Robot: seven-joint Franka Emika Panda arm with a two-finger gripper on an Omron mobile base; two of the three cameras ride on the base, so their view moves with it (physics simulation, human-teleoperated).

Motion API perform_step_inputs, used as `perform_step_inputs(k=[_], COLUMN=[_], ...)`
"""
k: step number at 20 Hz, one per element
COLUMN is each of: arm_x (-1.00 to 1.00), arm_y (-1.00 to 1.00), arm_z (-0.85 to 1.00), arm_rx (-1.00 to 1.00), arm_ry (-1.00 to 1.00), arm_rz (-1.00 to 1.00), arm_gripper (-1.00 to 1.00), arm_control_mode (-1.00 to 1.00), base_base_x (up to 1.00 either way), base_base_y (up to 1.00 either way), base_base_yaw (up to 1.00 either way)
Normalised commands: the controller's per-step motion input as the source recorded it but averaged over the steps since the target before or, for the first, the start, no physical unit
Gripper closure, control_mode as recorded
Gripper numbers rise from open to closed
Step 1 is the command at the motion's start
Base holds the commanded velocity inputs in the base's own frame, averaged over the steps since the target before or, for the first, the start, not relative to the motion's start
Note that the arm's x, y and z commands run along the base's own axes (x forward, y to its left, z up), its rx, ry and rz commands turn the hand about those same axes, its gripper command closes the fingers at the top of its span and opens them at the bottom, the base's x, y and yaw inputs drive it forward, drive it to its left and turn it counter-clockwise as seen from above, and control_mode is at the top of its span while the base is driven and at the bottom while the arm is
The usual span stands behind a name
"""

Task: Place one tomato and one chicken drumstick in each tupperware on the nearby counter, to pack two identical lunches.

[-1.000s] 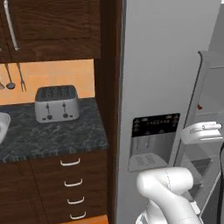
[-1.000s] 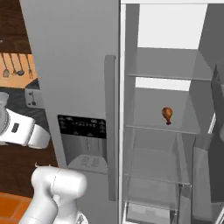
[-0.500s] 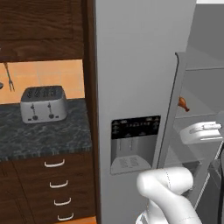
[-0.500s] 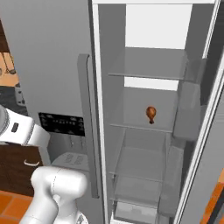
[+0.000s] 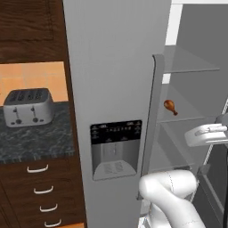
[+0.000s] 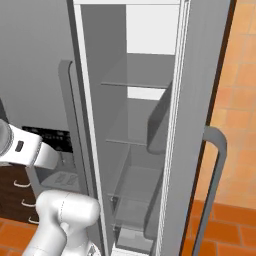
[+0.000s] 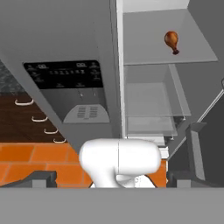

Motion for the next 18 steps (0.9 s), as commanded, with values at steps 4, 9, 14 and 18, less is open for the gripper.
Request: perform_step_inputs(k=[4, 9, 14, 18], arm_x=[0.00, 0.00, 0.00, 0.04], arm_y=[0.00, 0.00, 0.00, -0.40], arm_z=[0.00, 0.00, 0.00, -0.17], arm_rx=[0.00, 0.00, 0.00, -0.11], arm_ry=[0.00, 0.00, 0.00, 0.00], arm_rz=[0.00, 0.00, 0.00, 0.00], arm_gripper=[-1.00, -1.00, -1.00, -1.00], arm_control_mode=[1.00, 1.00, 1.00, -1.00], base_base_x=[0.25, 0.31, 0.34, 0.00], base_base_y=[-0.31, -0.37, -0.16, 0.00], base_base_yaw=[0.00, 0.00, 0.00, 0.00])
